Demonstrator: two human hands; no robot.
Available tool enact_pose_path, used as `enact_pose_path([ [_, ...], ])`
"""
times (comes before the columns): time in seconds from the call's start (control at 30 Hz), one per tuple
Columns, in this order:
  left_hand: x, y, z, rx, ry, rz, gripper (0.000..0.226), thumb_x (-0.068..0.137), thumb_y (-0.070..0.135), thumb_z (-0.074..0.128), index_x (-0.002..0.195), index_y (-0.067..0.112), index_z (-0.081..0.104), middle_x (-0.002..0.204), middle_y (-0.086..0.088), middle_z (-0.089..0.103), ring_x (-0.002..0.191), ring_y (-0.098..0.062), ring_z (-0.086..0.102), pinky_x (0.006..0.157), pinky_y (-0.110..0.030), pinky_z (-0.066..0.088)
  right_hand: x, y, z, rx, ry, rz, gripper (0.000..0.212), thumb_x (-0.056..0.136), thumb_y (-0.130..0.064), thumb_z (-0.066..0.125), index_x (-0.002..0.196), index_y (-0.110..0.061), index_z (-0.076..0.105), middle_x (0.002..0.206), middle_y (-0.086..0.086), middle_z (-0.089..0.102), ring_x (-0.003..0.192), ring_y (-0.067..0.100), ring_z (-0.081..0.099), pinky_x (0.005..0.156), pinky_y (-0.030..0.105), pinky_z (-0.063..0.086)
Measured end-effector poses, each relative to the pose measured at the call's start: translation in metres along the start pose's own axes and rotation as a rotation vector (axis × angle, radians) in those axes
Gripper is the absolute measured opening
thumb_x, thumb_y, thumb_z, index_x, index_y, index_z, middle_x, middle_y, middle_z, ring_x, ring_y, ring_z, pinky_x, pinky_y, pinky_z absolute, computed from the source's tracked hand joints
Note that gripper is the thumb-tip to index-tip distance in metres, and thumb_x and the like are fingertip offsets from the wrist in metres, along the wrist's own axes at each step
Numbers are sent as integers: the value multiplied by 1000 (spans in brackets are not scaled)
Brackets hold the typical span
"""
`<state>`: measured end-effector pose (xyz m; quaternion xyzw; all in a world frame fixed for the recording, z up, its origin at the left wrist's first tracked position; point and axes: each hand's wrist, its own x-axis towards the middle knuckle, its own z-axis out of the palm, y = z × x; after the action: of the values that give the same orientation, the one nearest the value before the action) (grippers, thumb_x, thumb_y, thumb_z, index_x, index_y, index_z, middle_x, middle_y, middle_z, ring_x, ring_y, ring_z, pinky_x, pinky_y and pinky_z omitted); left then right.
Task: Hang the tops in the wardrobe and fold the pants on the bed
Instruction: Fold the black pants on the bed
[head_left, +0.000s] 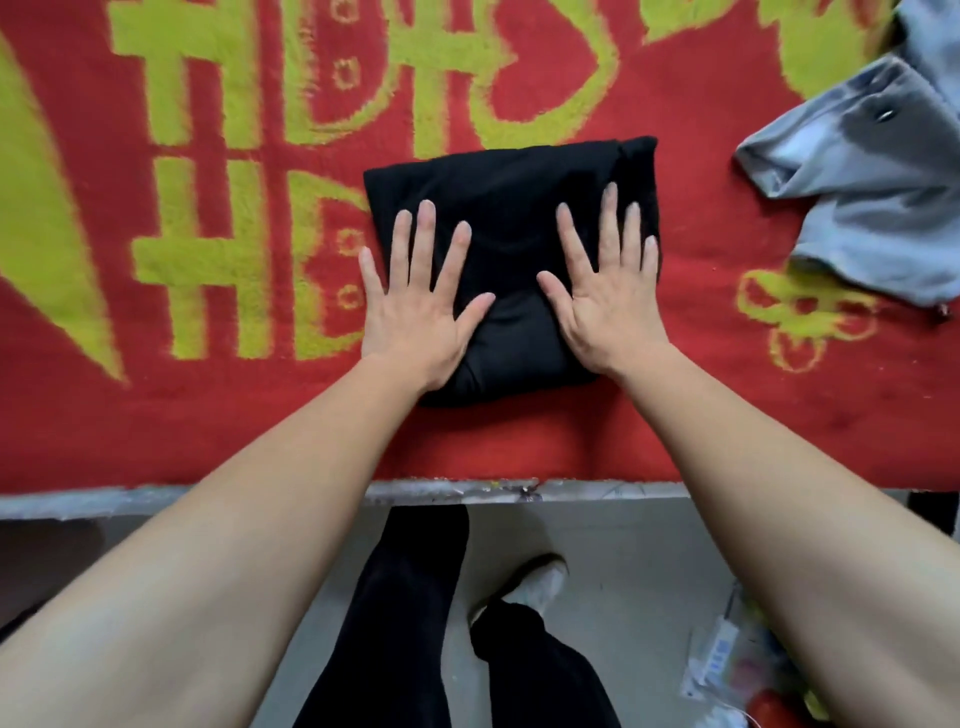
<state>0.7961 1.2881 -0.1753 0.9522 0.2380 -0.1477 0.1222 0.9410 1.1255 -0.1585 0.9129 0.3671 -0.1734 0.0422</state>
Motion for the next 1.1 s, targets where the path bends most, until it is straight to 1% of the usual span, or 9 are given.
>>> enact_pose_path([
  [0.13,9,-1,7,8,-38,32,76,96,67,9,151,26,-24,164,-13,-17,151,-32,-14,116,-64,3,12,0,13,26,-7,37,69,102,-58,28,159,-32,0,166,18,-5,153,40,0,120,60,8],
  [0.3,12,-6,-28,-70,72,84,63,100,55,32,152,19,32,159,-17,24,147,-36,22,113,-64,17,-17,-8,-5,349,92,133,73,101,-48,47,160,-24,11,166,15,7,153,37,8,122,54,11],
  [0.4,23,-10,-48,-150,189,51,60,100,49,43,149,14,37,156,-19,27,143,-36,28,112,-59,20,-39,-14,-10,529,161,375,81,98,-47,54,160,-18,10,165,19,6,152,36,9,122,51,12],
  [0.57,14,11,-57,-836,38,-756,85,88,58,58,152,21,17,155,-9,22,142,-33,25,115,-47,20,-43,-17,-20,784,144,624,90,96,-52,55,160,-22,-1,166,15,6,153,25,8,123,44,13],
  [0.63,6,21,-52,-1153,-112,-923,96,81,64,61,152,19,15,154,-6,31,139,-29,35,117,-45,28,-28,-20,-28,871,138,643,92,95,-57,53,160,-22,-1,166,10,13,153,23,13,123,39,14],
  [0.8,12,12,-46,-1478,-262,-987,99,63,54,83,140,8,42,130,-5,61,111,-23,65,94,-40,54,11,-23,-35,985,-74,807,106,78,-82,53,159,-29,9,159,11,28,146,32,28,119,45,21],
  [0.93,17,-3,-51,-1667,-488,-794,33,80,34,78,103,11,74,99,-2,77,84,-15,75,57,-20,56,12,3,-39,1329,-208,728,84,73,-69,72,140,-22,55,133,-5,63,118,11,61,107,32,44],
  [1.0,17,-6,-52,-1704,-569,-703,22,85,35,71,92,16,79,99,0,77,83,-11,74,55,-17,55,12,11,-41,1492,-326,613,58,83,-55,70,126,-17,68,120,0,72,111,17,69,103,35,50],
  [1.1,13,-12,-56,-1732,-614,-651,36,85,45,66,107,19,76,108,2,75,95,-12,73,69,-21,56,10,13,-47,1624,-440,539,44,89,-43,64,121,-15,72,119,3,73,110,18,70,87,28,57],
])
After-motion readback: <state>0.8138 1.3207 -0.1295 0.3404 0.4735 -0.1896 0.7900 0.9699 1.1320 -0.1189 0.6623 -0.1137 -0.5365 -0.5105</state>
